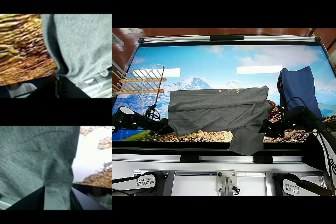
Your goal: Fold the shirts.
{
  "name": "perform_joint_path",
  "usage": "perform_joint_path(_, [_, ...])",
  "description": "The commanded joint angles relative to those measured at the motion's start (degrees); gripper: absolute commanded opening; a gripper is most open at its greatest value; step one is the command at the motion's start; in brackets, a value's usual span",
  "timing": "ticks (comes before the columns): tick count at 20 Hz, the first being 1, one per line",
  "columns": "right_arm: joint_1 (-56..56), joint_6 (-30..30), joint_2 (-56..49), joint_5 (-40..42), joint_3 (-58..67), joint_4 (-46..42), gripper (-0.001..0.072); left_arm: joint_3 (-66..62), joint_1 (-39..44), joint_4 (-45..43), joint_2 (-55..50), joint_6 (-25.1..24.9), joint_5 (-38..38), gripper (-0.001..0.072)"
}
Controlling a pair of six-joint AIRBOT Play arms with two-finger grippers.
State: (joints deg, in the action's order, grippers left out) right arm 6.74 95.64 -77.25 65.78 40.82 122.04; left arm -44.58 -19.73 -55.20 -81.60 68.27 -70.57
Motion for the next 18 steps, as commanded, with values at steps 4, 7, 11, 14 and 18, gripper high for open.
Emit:
perform_joint_path(4, [0.0,5.4,-0.7,0.5,2.1,5.1,0.0068,-3.5,0.0,0.0,0.2,-4.0,-0.4,0.0035])
perform_joint_path(7, [0.0,6.0,-0.7,2.9,11.7,5.1,0.0067,-10.2,0.0,0.9,0.7,-9.9,-2.2,0.0034])
perform_joint_path(11, [0.0,2.7,-1.7,-4.9,25.3,5.0,0.0065,-21.7,0.2,0.9,-2.2,-5.7,-1.4,0.0033])
perform_joint_path(14, [0.0,1.2,-7.4,-7.6,32.7,5.0,0.0065,-31.4,0.7,0.9,-8.8,-0.8,-1.4,0.0034])
perform_joint_path(18, [-0.1,-1.6,-17.5,-11.1,42.9,5.0,0.0065,-43.4,2.8,1.3,-18.1,3.9,-1.4,0.0035])
